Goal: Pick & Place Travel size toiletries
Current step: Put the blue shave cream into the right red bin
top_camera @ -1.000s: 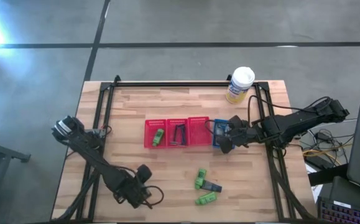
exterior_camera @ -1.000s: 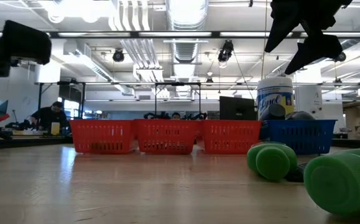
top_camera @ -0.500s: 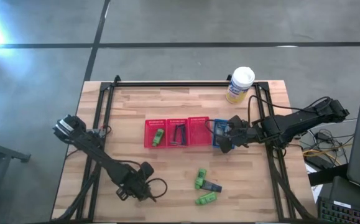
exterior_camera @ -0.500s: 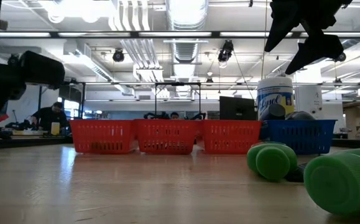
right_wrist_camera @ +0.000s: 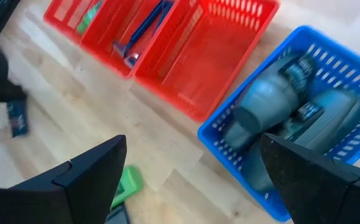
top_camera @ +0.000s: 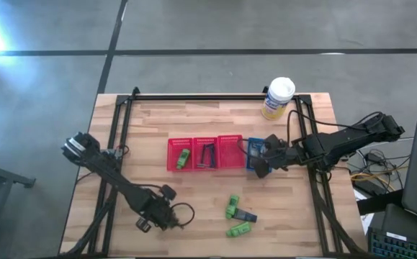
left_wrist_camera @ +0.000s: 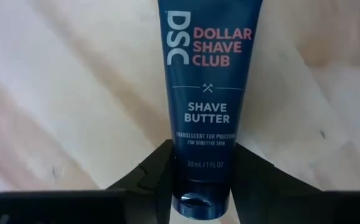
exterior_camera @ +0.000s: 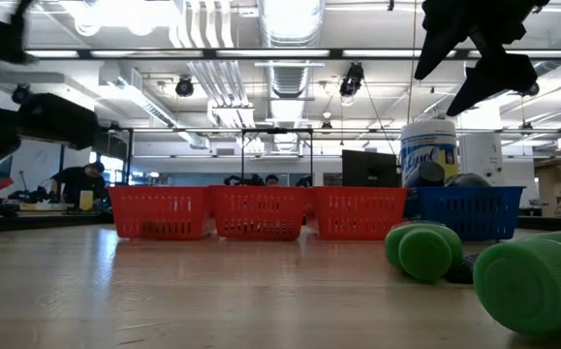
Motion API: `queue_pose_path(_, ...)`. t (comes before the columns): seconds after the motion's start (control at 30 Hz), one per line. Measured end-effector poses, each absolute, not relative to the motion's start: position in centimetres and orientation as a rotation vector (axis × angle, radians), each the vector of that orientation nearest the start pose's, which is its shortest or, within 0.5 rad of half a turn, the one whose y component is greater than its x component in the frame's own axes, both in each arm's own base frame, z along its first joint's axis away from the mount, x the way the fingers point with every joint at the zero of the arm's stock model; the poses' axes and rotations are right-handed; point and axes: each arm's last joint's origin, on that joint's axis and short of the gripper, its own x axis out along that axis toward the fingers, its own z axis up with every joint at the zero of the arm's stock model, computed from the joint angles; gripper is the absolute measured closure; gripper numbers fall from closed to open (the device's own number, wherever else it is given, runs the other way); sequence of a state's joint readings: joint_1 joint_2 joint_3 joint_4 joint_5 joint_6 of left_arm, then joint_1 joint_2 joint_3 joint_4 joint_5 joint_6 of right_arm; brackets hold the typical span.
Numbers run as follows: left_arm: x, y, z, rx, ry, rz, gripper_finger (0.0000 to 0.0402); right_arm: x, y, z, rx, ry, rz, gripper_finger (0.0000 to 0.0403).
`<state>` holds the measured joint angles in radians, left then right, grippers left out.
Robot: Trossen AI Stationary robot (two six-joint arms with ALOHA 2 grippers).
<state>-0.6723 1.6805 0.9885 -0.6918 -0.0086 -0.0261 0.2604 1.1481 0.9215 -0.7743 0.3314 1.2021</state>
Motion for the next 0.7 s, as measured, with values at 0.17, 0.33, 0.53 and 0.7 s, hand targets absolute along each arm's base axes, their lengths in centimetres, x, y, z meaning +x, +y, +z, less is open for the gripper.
queue_pose_path(0.17, 23.3, -17.3, 17.6, 0.207, 1.333, -0.35, 0.0278, 21.1, 4.9, 26.8, 0.852, 0.814, -0.552, 0.0039)
queue_pose_path(0.33, 23.6, -15.3, 20.4, 0.142, 1.191, -0.188, 0.0278, 21.9, 4.4, 27.2, 0.904, 0.786, -0.473, 0.0039)
queue_pose_path(0.53, 25.9, -12.0, 23.9, 0.148, 0.918, 0.05, 0.0278, 23.2, 3.0, 28.1, 0.967, 0.684, -0.387, 0.0039)
queue_pose_path(0.7, 29.0, -8.9, 25.1, 0.188, 0.835, 0.177, 0.0278, 23.7, 2.2, 28.5, 0.988, 0.635, -0.356, 0.0039)
